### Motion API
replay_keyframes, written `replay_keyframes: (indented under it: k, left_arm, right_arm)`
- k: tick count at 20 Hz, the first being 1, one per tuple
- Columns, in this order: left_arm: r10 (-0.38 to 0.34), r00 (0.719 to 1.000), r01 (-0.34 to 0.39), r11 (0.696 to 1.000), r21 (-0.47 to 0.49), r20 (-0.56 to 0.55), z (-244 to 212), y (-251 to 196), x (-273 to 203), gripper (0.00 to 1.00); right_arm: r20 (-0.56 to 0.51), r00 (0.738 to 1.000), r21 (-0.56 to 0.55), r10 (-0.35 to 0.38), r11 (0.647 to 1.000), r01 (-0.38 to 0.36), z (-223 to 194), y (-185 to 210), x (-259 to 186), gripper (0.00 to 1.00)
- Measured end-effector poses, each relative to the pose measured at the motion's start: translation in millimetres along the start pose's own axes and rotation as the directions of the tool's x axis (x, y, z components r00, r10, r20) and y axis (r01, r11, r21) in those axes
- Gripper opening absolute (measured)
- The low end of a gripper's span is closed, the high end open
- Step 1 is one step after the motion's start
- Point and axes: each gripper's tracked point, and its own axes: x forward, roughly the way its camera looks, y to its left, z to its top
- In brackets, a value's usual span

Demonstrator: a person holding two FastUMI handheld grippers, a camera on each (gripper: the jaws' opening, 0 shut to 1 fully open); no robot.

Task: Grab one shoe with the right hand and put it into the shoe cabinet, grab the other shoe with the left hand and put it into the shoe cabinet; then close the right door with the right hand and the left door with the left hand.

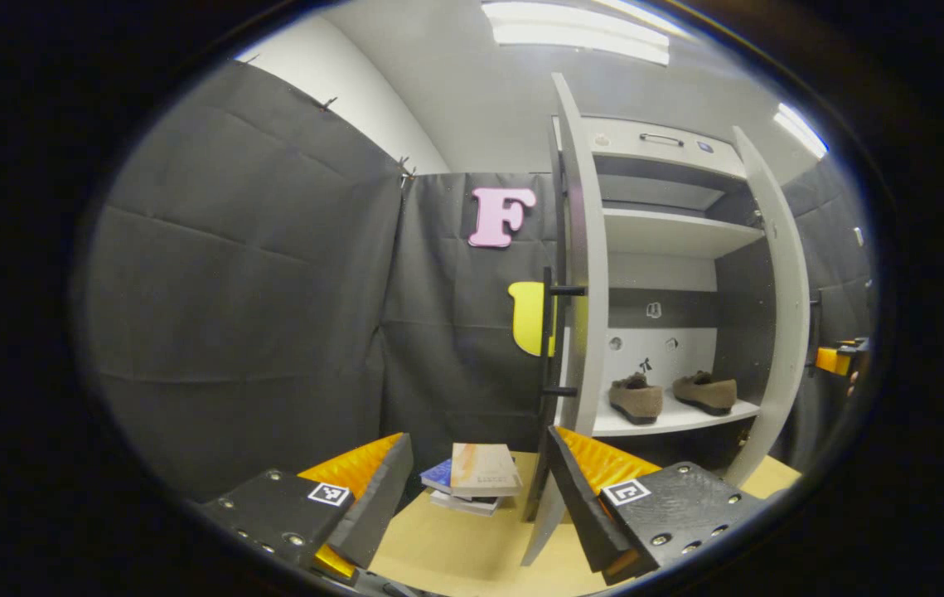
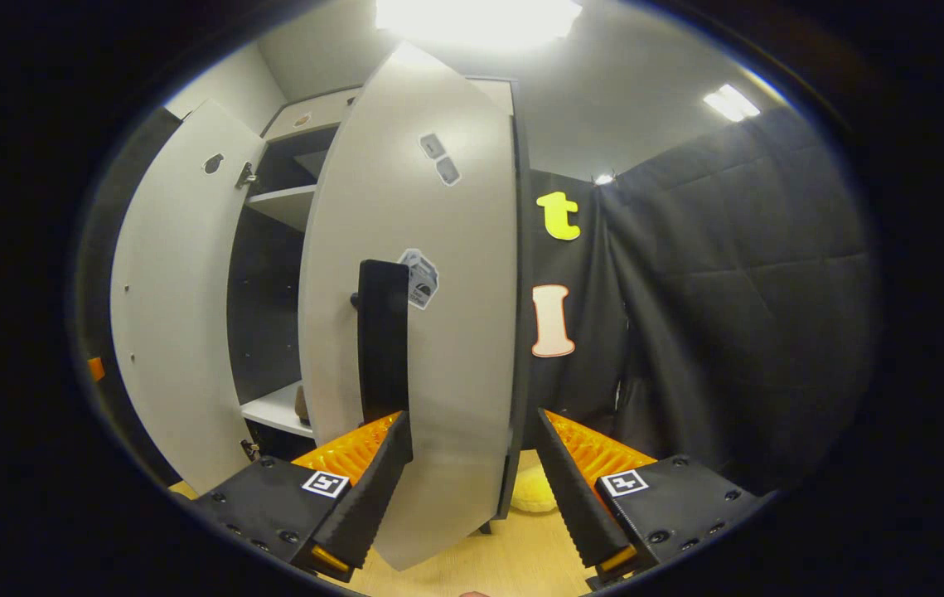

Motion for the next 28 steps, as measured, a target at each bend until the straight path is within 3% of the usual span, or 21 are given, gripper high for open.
replay_keyframes:
  k: [7,9,11,14,28]
  left_arm:
    - [0.052,0.998,-0.052,0.999,0.003,-0.021,-8,9,-2,0.89]
    - [0.058,0.998,-0.058,0.998,0.004,-0.024,-10,11,-2,0.98]
    - [0.055,0.998,-0.055,0.998,0.000,-0.031,-11,11,-4,0.98]
    - [0.042,0.998,-0.043,0.999,-0.007,-0.038,-9,11,-4,0.98]
    - [0.044,0.999,-0.045,0.998,0.044,0.010,17,9,101,0.99]
  right_arm:
    - [-0.024,0.997,0.002,0.074,0.997,-0.074,-7,28,27,0.92]
    - [-0.022,0.997,-0.011,0.080,0.997,-0.080,-5,31,33,0.92]
    - [-0.021,0.997,-0.010,0.080,0.997,-0.080,-5,30,33,0.92]
    - [-0.010,0.998,0.010,0.057,0.998,-0.057,-7,18,23,0.98]
    - [-0.067,0.992,0.063,-0.105,0.992,0.109,-40,-72,-33,0.98]
